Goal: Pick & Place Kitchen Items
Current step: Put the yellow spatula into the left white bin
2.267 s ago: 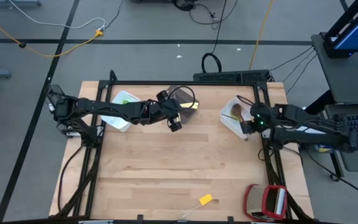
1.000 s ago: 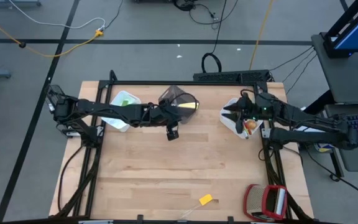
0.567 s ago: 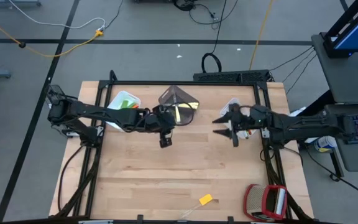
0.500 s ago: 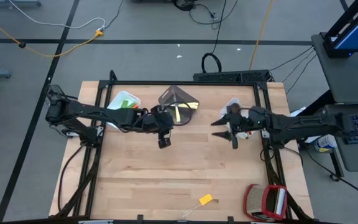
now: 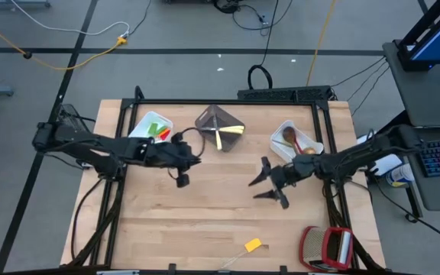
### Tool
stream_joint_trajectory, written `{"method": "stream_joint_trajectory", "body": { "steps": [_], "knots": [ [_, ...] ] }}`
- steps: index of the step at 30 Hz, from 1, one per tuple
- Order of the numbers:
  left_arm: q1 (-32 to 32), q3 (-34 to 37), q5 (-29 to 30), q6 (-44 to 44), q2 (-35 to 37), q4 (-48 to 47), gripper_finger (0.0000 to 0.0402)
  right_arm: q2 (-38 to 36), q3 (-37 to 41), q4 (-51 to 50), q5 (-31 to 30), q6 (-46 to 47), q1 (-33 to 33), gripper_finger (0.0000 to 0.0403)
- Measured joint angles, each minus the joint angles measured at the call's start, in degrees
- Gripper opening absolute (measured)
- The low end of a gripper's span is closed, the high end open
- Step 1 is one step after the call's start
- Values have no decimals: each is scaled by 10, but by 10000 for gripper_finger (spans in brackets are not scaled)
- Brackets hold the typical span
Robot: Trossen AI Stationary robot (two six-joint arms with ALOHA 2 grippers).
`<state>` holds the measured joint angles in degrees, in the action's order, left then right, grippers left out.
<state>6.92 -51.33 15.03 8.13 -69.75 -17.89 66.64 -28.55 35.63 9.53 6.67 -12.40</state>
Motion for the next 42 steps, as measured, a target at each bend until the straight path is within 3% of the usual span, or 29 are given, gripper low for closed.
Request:
{"method": "stream_joint_trajectory", "body": {
  "steps": [5,8,20,32,38,42],
  "knots": [
    [11,91,0,20,52,104,37,49,-15,10,-50,2,-44,204],
    [16,120,0,25,72,121,37,100,-47,15,-49,14,-57,204],
    [22,128,0,30,70,120,37,262,-196,-64,41,29,-77,203],
    [28,128,0,25,70,99,37,381,-244,-62,40,61,-104,203],
    [28,128,0,26,70,94,37,386,-242,-110,39,48,-139,211],
    [28,128,0,28,70,89,37,386,-241,-154,-6,59,-170,220]
  ]
}}
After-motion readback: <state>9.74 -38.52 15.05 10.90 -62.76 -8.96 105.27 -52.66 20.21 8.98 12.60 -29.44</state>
